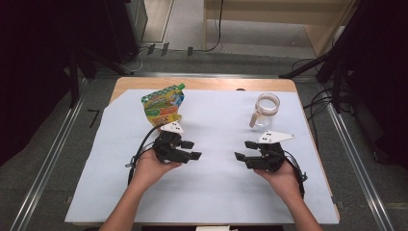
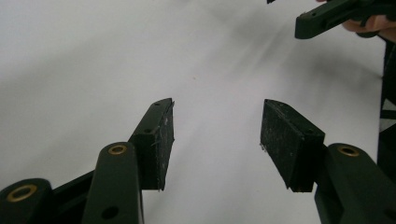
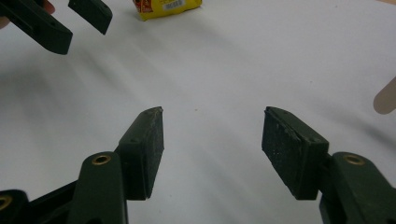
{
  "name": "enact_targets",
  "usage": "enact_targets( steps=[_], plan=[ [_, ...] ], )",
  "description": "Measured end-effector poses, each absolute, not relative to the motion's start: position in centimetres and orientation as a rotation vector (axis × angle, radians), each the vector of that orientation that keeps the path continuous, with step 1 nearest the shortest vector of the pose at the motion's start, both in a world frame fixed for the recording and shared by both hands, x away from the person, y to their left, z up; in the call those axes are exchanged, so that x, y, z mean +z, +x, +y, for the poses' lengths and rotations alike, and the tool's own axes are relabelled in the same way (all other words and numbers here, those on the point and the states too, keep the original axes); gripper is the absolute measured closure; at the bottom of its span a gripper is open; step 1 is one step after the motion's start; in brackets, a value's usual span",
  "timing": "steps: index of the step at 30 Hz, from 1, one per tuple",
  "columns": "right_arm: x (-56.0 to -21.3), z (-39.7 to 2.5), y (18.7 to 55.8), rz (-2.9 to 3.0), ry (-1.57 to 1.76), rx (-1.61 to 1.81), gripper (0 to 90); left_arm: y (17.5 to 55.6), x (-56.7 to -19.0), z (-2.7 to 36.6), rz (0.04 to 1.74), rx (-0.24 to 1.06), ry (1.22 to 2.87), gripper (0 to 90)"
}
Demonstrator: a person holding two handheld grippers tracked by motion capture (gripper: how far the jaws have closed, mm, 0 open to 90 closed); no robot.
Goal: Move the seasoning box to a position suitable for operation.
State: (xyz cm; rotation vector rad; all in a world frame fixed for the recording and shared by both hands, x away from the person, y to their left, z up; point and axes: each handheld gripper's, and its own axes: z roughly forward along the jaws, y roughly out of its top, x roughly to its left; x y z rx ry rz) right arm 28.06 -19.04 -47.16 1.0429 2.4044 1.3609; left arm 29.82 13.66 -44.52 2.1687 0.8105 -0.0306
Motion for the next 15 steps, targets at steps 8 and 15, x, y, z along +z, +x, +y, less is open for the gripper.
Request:
enact_targets(
  steps=[8, 15],
  plan=[
    [-47.7, -19.6, 28.1, 2.402, 1.052, 1.358, 39.9, 30.1, -44.5, 13.8, 0.812, -0.022, 2.163, 44.1],
    [-47.6, -20.5, 28.2, 2.345, 1.068, 1.393, 38.9, 29.6, -44.5, 13.8, 0.794, -0.002, 2.186, 44.0]
  ],
)
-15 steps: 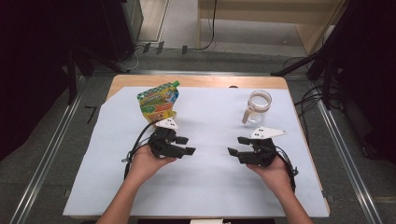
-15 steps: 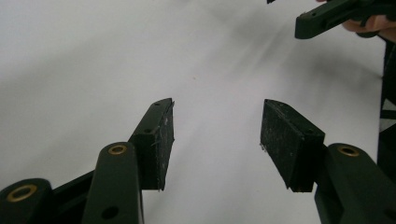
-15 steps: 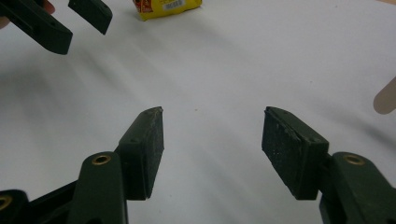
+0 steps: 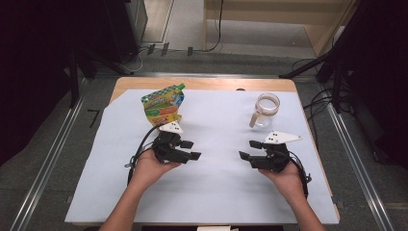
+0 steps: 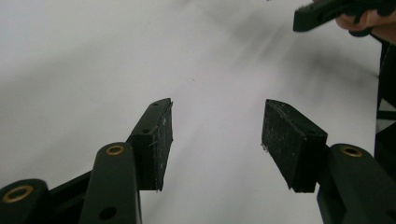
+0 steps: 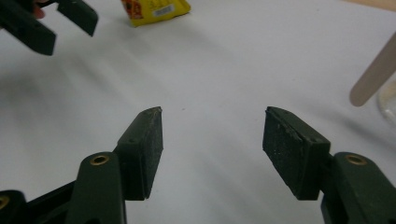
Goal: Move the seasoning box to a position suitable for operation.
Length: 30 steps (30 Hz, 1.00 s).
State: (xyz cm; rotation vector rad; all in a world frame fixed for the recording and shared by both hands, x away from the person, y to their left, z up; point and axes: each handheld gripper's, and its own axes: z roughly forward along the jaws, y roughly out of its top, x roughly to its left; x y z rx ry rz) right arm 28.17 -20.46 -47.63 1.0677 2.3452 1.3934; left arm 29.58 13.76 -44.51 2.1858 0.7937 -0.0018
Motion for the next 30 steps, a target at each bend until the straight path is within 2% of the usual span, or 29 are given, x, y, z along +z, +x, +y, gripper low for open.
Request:
enact_targets(
  steps=[12, 21, 30],
  plan=[
    [-48.0, -20.3, 29.1, 2.403, 1.086, 1.363, 47.3, 29.6, -44.5, 14.4, 0.801, -0.001, 2.175, 44.7],
    [-48.0, -21.3, 29.3, 2.386, 1.111, 1.398, 45.4, 29.7, -44.5, 14.3, 0.789, 0.0, 2.182, 45.2],
    [-47.0, -24.3, 29.8, 2.279, 1.152, 1.371, 42.6, 29.8, -44.8, 13.7, 0.781, -0.011, 2.191, 45.1]
  ],
)
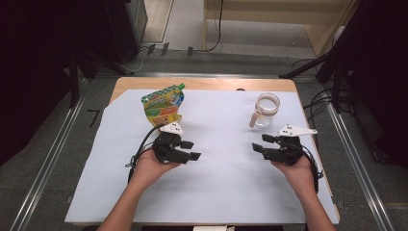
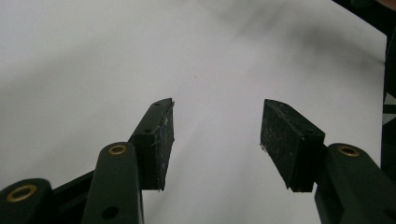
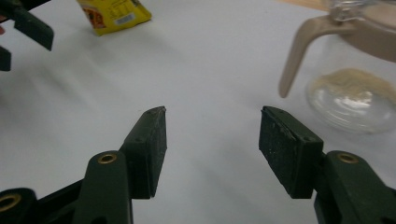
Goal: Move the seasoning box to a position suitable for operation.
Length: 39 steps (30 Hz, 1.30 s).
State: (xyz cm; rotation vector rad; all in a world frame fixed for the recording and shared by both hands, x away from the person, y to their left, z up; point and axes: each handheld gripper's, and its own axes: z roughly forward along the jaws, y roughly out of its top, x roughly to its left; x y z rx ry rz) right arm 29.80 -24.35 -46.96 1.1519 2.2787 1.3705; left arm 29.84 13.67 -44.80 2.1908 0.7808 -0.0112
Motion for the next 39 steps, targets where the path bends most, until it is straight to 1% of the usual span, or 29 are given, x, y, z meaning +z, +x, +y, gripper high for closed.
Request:
enact_targets(
  steps=[8, 11, 13, 19, 24, 28, 31, 32, 33, 39],
  plan=[
    [-47.2, -26.2, 31.3, 2.233, 1.214, 1.345, 40.5, 29.5, -44.4, 13.9, 0.784, 0.006, 2.179, 45.1],
    [-47.3, -26.4, 31.7, 2.226, 1.233, 1.343, 41.1, 29.5, -44.3, 13.9, 0.779, 0.011, 2.183, 45.1],
    [-47.6, -26.7, 32.5, 2.224, 1.282, 1.325, 40.0, 29.5, -44.3, 14.0, 0.782, 0.005, 2.176, 45.1],
    [-47.8, -27.0, 33.9, 2.178, 1.293, 1.295, 36.5, 29.4, -44.2, 14.0, 0.784, 0.016, 2.177, 45.2],
    [-47.9, -27.3, 34.6, 2.171, 1.32, 1.263, 35.9, 29.3, -44.2, 13.8, 0.77, 0.014, 2.188, 45.2],
    [-48.2, -27.8, 36.2, 2.118, 1.357, 1.242, 29.8, 29.5, -44.5, 13.7, 0.774, 0.011, 2.199, 45.2],
    [-48.8, -27.8, 37.7, 2.116, 1.411, 1.208, 21.0, 29.5, -44.6, 13.7, 0.781, 0.015, 2.201, 45.1],
    [-48.8, -27.8, 37.7, 2.116, 1.411, 1.208, 21.0, 29.5, -44.6, 13.7, 0.781, 0.015, 2.201, 45.1],
    [-49.3, -27.5, 38.3, 2.057, 1.39, 1.206, 18.4, 29.6, -44.7, 13.8, 0.784, 0.019, 2.207, 45.2],
    [-50.7, -26.8, 39.8, 2.021, 1.392, 1.234, 17.8, 29.7, -45.0, 13.9, 0.798, 0.015, 2.214, 45.2]
  ],
)
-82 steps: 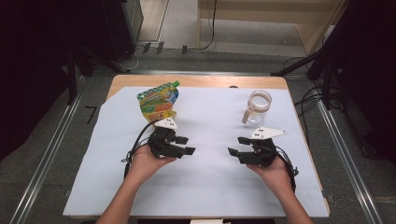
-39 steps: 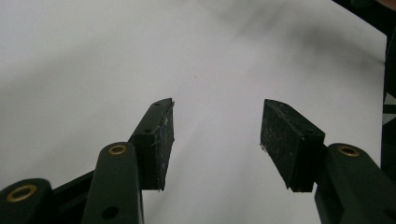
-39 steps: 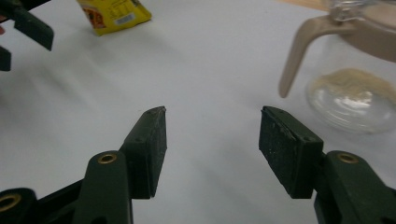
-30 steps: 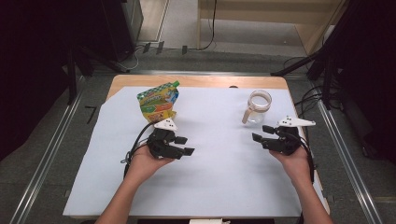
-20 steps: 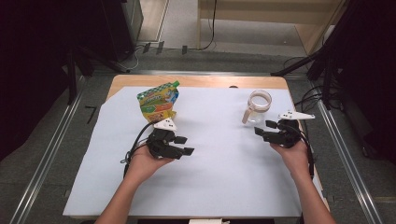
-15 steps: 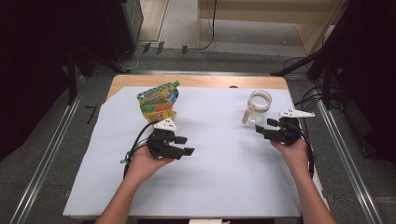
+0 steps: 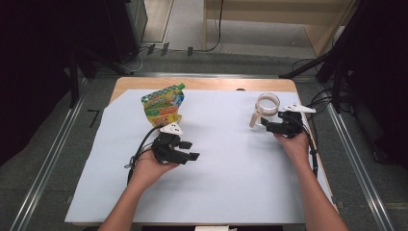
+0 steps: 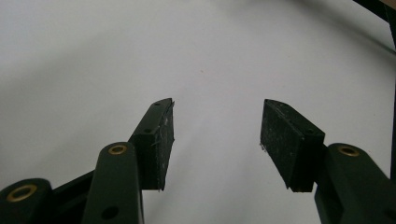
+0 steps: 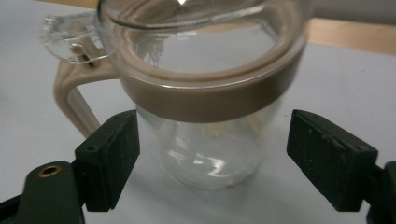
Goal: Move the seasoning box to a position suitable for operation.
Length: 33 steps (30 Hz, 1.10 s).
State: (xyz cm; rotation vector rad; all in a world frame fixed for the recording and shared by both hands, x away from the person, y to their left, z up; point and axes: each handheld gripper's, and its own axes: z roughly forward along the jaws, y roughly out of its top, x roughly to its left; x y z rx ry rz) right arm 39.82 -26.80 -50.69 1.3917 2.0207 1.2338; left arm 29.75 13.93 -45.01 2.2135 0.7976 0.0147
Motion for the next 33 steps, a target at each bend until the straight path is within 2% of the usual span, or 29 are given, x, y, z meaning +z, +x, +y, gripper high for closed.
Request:
enact_targets(
  steps=[1, 3, 9, 13, 21, 33],
  plan=[
    [-51.4, -26.3, 40.4, 2.013, 1.413, 1.241, 13.9, 29.7, -45.1, 13.9, 0.806, 0.013, 2.213, 45.2],
    [-51.7, -25.9, 40.9, 2.001, 1.425, 1.24, 12.1, 29.7, -45.1, 14.0, 0.805, 0.015, 2.209, 45.2],
    [-52.3, -25.6, 41.7, 1.993, 1.394, 1.254, 9.6, 29.7, -45.5, 14.5, 0.831, -0.044, 2.151, 45.3],
    [-52.4, -25.2, 42.3, 1.991, 1.407, 1.253, 8.4, 29.3, -45.7, 14.7, 0.847, -0.037, 2.152, 45.3],
    [-52.4, -24.7, 43.0, 1.97, 1.429, 1.261, 7.6, 28.6, -45.8, 14.9, 0.856, -0.013, 2.167, 45.0],
    [-51.9, -24.2, 42.7, 1.955, 1.376, 1.191, 11.6, 28.1, -45.6, 16.1, 0.88, 0.026, 2.15, 44.8]
  ],
)
